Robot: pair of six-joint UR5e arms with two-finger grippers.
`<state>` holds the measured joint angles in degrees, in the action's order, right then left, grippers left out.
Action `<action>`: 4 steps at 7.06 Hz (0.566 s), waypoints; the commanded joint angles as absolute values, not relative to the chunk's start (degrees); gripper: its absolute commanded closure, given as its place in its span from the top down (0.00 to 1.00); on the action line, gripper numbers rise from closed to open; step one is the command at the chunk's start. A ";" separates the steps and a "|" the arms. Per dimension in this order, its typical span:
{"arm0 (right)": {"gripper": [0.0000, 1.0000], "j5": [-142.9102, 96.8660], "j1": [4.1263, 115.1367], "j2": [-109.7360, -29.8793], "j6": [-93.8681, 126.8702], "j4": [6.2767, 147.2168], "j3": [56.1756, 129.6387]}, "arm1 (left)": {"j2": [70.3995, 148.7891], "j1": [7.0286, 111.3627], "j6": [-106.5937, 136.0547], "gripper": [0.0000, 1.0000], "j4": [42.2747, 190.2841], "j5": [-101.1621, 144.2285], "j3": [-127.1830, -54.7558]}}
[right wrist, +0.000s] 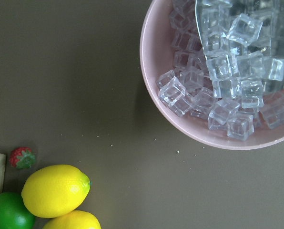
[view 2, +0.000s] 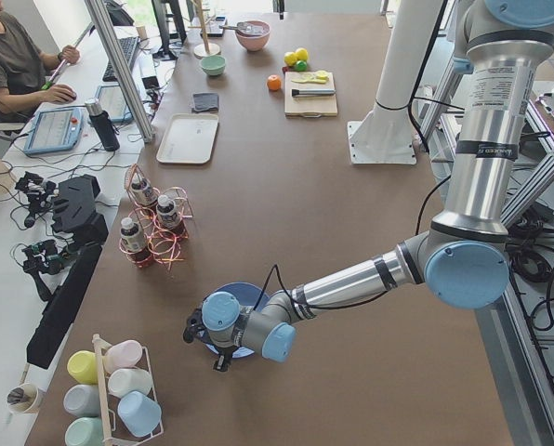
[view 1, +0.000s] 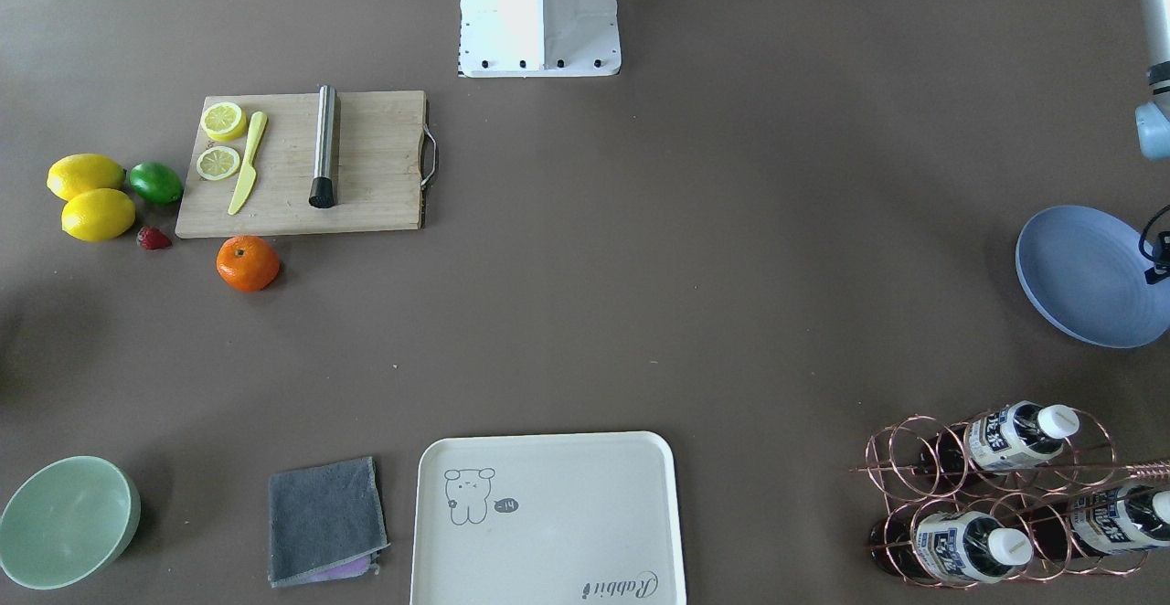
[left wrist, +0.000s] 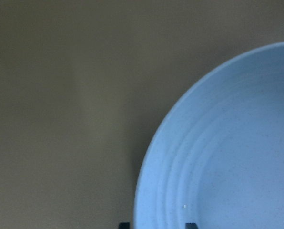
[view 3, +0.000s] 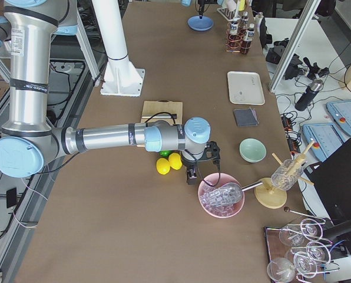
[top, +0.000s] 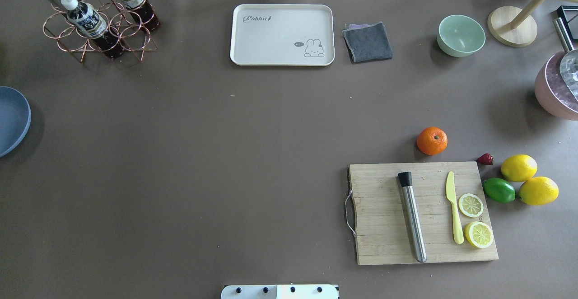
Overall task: Pick orange to plate
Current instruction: 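Carry the blue plate to table center with left gripper while right reaches for orange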
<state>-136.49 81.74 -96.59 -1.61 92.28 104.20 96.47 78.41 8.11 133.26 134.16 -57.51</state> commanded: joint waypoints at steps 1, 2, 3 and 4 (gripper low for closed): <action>1.00 -136.76 81.74 -96.59 -1.15 92.37 105.73 | 96.24 78.31 19.09 0.00 132.28 139.02 -66.47; 1.00 -137.28 81.74 -96.59 -1.49 92.29 106.60 | 96.33 78.14 30.04 0.00 131.93 141.74 -72.01; 1.00 -137.29 81.65 -95.11 -1.41 92.29 106.87 | 96.24 75.26 42.07 0.00 132.27 145.07 -78.94; 1.00 -137.29 79.39 -93.53 -1.06 92.37 106.53 | 95.89 70.88 52.54 0.00 132.19 144.76 -87.11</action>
<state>-137.23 81.11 -95.17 -1.34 92.31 106.60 96.17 75.02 39.88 132.21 143.66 -78.22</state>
